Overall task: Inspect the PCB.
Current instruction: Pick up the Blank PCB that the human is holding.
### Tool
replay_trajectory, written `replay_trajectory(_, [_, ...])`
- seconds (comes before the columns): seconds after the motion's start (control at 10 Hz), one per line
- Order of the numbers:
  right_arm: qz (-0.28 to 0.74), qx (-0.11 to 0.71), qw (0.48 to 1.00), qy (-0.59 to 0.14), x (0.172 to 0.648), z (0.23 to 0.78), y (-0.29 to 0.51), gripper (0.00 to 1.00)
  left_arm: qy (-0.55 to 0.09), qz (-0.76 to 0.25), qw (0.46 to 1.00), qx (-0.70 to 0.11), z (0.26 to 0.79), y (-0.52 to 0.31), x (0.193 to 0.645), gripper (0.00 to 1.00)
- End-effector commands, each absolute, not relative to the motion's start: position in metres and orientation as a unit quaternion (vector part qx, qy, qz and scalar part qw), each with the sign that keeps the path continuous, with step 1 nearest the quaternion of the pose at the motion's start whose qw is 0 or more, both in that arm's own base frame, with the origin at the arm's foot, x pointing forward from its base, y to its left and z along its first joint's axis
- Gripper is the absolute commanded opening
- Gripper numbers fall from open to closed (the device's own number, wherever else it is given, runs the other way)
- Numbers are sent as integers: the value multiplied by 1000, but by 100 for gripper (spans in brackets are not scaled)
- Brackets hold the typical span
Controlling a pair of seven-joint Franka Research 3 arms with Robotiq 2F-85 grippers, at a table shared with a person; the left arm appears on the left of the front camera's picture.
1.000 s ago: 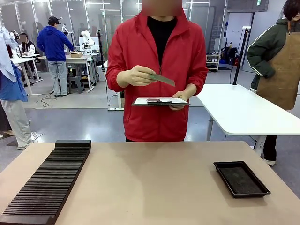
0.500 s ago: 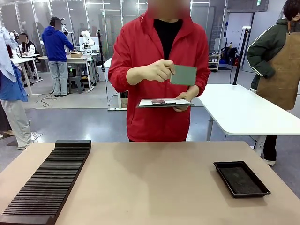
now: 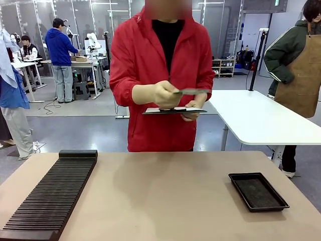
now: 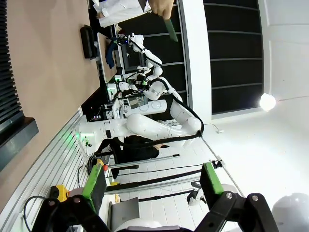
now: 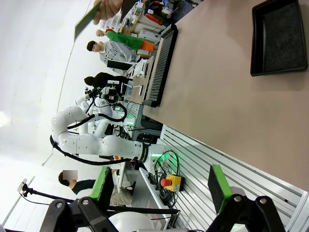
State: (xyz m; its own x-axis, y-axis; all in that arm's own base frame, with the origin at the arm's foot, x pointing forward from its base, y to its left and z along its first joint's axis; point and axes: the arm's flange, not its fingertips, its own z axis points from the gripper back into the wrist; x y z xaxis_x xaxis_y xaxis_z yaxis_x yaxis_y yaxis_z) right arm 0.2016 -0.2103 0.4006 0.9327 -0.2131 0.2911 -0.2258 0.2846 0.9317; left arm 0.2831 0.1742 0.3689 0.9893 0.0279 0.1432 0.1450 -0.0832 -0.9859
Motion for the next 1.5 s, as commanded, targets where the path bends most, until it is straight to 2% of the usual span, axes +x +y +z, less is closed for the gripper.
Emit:
replay_trajectory(0.0, [6, 600, 777, -189, 200, 402, -211, 100, -61, -43, 675, -734, 369, 176, 282, 100])
replay_trajectory(0.6, [4, 598, 780, -183, 202, 401, -210, 100, -61, -43, 675, -734, 369, 176, 282, 100])
replay_trajectory(0.9, [8, 663, 740, -115, 238, 449, -175, 100, -61, -43, 675, -734, 369, 176, 282, 100])
replay_trajectory(1.0, [8, 660, 745, -97, 251, 468, -158, 100, -61, -43, 675, -734, 369, 176, 282, 100])
replay_trajectory(1.4, [20, 704, 710, 1, 310, 523, -92, 100, -61, -43, 675, -734, 369, 176, 282, 100])
